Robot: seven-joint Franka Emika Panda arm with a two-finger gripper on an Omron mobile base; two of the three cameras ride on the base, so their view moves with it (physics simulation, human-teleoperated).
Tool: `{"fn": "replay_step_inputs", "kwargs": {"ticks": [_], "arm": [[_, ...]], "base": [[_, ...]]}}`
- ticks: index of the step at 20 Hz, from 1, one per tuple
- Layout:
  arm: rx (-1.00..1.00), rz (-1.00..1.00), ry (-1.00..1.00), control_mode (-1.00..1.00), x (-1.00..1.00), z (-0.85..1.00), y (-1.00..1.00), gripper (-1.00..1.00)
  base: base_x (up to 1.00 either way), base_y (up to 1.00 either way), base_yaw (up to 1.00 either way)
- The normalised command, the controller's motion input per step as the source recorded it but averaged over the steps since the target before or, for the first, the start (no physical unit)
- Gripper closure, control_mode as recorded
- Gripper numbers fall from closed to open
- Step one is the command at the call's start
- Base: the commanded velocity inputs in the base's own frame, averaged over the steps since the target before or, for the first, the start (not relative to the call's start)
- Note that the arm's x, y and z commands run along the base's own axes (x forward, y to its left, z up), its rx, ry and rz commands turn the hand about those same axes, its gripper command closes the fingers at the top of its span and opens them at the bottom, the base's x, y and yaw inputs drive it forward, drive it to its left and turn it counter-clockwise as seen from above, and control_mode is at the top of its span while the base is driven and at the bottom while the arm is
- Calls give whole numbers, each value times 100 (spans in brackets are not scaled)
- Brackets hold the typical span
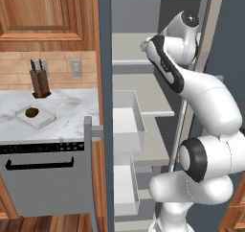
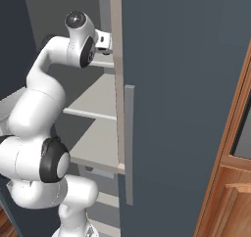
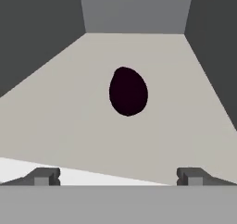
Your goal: Take the eggplant and avocado out of the freezer and place them in the tupperware container on the counter. Then put the tupperware containing the vegetables back in the freezer.
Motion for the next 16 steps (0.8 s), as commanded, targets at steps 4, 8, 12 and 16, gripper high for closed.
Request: {"fn": "replay_step_inputs", "kwargs": {"ticks": [4,8,12,16], "arm": [[0,1,1,-100,38,-2,0,-100],[0,0,2,-100,37,-10,0,-100],[0,0,0,-100,32,-11,0,-100],[0,0,1,-100,33,-8,0,-100]], "base": [[0,0,0],[0,0,0],[0,0,0],[0,0,0]]}}
